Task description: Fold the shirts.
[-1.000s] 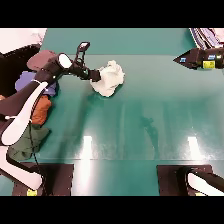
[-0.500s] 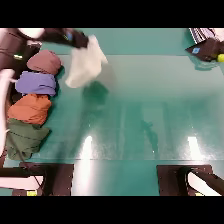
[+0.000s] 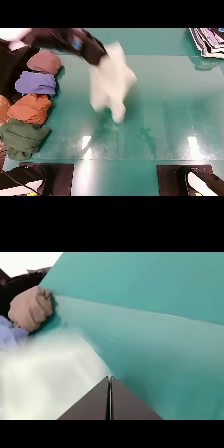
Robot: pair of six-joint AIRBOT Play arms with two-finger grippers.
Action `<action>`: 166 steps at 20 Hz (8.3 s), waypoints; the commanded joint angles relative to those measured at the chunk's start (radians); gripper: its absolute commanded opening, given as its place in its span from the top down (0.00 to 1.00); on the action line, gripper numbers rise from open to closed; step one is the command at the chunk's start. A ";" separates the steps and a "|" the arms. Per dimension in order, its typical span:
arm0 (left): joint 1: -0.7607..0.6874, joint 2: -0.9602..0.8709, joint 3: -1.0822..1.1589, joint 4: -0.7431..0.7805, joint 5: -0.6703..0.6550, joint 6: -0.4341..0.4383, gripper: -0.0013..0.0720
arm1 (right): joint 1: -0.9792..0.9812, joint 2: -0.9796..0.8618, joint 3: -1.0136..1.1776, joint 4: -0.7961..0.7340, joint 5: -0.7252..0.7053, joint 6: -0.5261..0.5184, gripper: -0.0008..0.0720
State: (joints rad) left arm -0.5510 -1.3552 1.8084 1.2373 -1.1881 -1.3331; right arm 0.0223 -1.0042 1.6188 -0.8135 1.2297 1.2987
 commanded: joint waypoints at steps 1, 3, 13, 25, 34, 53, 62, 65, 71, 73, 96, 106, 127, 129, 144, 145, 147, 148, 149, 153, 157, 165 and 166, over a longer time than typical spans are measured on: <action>-0.085 -0.048 -0.157 -0.057 0.003 -0.029 0.24 | -0.001 0.003 0.013 0.000 0.054 0.001 0.97; -0.067 -0.082 -0.181 -0.052 0.003 -0.029 0.24 | -0.001 0.003 0.013 0.001 0.064 0.001 0.97; 0.109 -0.407 -0.187 -0.247 0.039 -0.011 0.24 | -0.001 0.002 0.012 0.000 0.087 0.001 0.97; 0.184 -0.499 -0.093 -0.255 0.021 -0.029 0.95 | -0.001 0.013 -0.025 -0.129 0.159 0.071 0.97; 0.457 -0.231 -0.084 -0.142 -0.001 -0.020 0.95 | 0.071 0.080 -0.765 -0.159 0.090 0.116 0.31; 0.504 -0.171 -0.094 -0.066 0.014 -0.029 0.95 | 0.457 -0.469 -0.546 -0.161 -0.300 0.102 0.97; 0.639 0.333 -0.086 -0.092 0.177 -0.011 0.95 | 0.077 0.005 -0.107 -0.443 -0.133 0.139 0.97; 0.639 0.483 -0.086 -0.121 0.250 0.006 0.95 | 0.053 0.116 -0.008 -0.447 -0.130 0.114 0.97; 0.639 0.658 0.062 -0.118 0.258 0.005 0.95 | -0.063 0.225 0.213 -0.499 -0.048 0.110 0.97; 0.639 0.661 0.148 -0.118 0.230 0.002 0.95 | -0.138 0.210 0.302 -0.498 0.018 0.110 0.97; 0.637 -0.255 -0.286 -0.256 0.290 0.032 0.94 | 0.021 -0.755 0.393 -0.572 0.127 0.118 0.94; 0.726 -0.009 -0.575 -0.119 -0.042 -0.013 0.32 | -0.139 -0.455 -0.074 -0.225 0.240 0.069 0.55; 0.595 0.278 -1.244 -0.333 0.283 0.024 0.95 | -0.282 -0.083 -0.632 -0.185 0.200 0.058 0.51; 0.595 0.278 -1.195 -0.321 0.224 0.024 0.95 | -0.381 -0.045 -0.744 -0.248 0.196 0.058 0.52; 0.595 0.279 -1.123 -0.320 0.201 0.025 0.95 | -0.394 -0.171 -1.039 -0.139 -0.051 -0.003 0.72; 0.595 0.288 -1.121 -0.307 0.200 0.023 0.95 | -0.352 -0.159 -1.015 -0.145 -0.069 -0.003 0.89; 0.595 0.344 -1.100 -0.282 0.200 0.005 0.95 | -0.292 -0.113 -0.960 -0.156 -0.077 -0.002 0.97; 0.595 0.393 -1.069 -0.250 0.196 -0.026 0.95 | -0.276 -0.082 -0.919 -0.155 -0.070 -0.002 0.97; 0.595 0.443 -1.023 -0.217 0.185 -0.047 0.95 | -0.264 -0.042 -0.863 -0.155 -0.061 -0.002 0.97; 0.595 0.616 -0.675 -0.121 0.099 -0.082 0.95 | -0.254 0.120 -0.533 -0.155 -0.035 -0.002 0.97; 0.595 0.649 -0.222 -0.120 0.021 -0.109 0.95 | -0.256 0.231 -0.154 -0.175 -0.051 0.002 0.97; 0.595 0.609 0.269 -0.121 0.028 -0.161 0.95 | -0.256 0.147 0.477 -0.454 0.203 0.092 0.97; 0.595 0.595 0.267 -0.122 0.018 -0.169 0.95 | -0.256 0.113 0.516 -0.453 0.234 0.097 0.97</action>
State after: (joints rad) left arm 0.0437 -0.7357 1.9839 1.1110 -1.1603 -1.4845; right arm -0.2337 -0.8276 1.9572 -1.1950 1.3354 1.3693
